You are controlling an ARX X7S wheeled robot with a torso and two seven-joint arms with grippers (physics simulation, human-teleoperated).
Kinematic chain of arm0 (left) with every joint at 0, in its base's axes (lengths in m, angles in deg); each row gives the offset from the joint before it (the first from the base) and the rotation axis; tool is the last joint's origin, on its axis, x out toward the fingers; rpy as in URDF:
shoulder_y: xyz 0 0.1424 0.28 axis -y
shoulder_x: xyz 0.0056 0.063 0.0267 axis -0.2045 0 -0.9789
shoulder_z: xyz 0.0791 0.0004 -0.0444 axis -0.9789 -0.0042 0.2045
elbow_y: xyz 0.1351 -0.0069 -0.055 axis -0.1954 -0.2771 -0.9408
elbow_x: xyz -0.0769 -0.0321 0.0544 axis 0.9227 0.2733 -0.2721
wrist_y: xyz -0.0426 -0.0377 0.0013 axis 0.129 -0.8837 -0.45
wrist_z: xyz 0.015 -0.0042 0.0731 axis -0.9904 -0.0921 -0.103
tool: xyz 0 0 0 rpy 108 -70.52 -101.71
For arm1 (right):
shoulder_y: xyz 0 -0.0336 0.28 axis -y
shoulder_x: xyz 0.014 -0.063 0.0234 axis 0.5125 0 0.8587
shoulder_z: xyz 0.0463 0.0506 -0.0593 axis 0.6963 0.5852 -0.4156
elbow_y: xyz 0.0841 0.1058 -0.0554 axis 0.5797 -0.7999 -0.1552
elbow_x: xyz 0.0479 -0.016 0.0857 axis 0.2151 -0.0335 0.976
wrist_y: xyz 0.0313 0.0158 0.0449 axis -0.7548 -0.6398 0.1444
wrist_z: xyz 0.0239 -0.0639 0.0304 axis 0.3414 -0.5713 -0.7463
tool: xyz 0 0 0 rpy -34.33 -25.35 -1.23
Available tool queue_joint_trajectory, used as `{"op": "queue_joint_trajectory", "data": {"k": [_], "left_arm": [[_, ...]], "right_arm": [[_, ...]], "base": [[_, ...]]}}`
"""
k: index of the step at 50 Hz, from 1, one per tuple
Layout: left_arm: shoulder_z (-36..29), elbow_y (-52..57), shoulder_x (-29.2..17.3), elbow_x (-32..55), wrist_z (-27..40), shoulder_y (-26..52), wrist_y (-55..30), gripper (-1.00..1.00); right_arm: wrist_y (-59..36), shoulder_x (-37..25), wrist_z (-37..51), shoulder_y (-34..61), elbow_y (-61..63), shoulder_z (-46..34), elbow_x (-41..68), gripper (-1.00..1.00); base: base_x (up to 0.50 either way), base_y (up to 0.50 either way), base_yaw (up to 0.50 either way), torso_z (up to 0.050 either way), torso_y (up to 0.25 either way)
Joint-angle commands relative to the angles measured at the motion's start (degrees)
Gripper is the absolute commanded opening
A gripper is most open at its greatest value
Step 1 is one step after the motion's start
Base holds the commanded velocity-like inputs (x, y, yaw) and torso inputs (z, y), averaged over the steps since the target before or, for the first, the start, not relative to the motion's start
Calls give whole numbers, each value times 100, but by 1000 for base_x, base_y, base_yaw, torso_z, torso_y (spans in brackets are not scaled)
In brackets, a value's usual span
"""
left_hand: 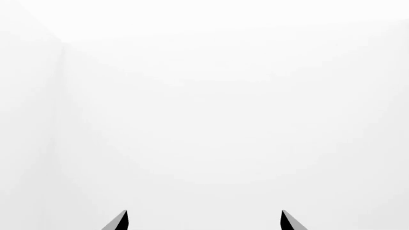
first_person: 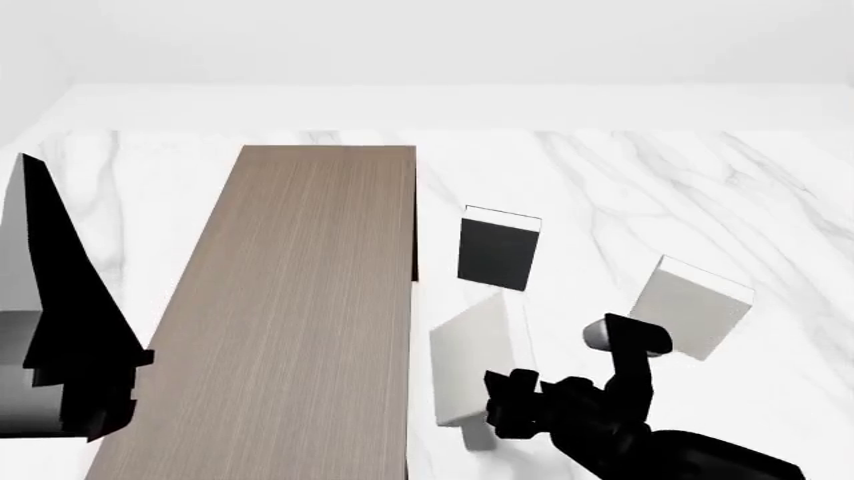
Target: Pick up the book on the right and place it under the cabinet shelf.
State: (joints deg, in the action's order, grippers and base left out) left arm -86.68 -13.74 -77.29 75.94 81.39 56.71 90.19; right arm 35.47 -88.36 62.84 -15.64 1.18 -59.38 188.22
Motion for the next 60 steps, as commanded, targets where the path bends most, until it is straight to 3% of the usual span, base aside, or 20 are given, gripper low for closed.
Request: {"op": "queue_joint_trajectory", "data": {"k": [1, 60], "left_arm": [[19, 0, 5, 23, -7, 0, 1, 100], [94, 0, -74, 84, -147, 2, 1, 100]], "right_arm": [[88, 227, -338, -52, -279, 171, -112, -100], [107, 1377, -1411, -572, -2310, -80, 122, -100]], "base": [[0, 0, 0, 0, 0], [0, 0, 0, 0, 1]]}}
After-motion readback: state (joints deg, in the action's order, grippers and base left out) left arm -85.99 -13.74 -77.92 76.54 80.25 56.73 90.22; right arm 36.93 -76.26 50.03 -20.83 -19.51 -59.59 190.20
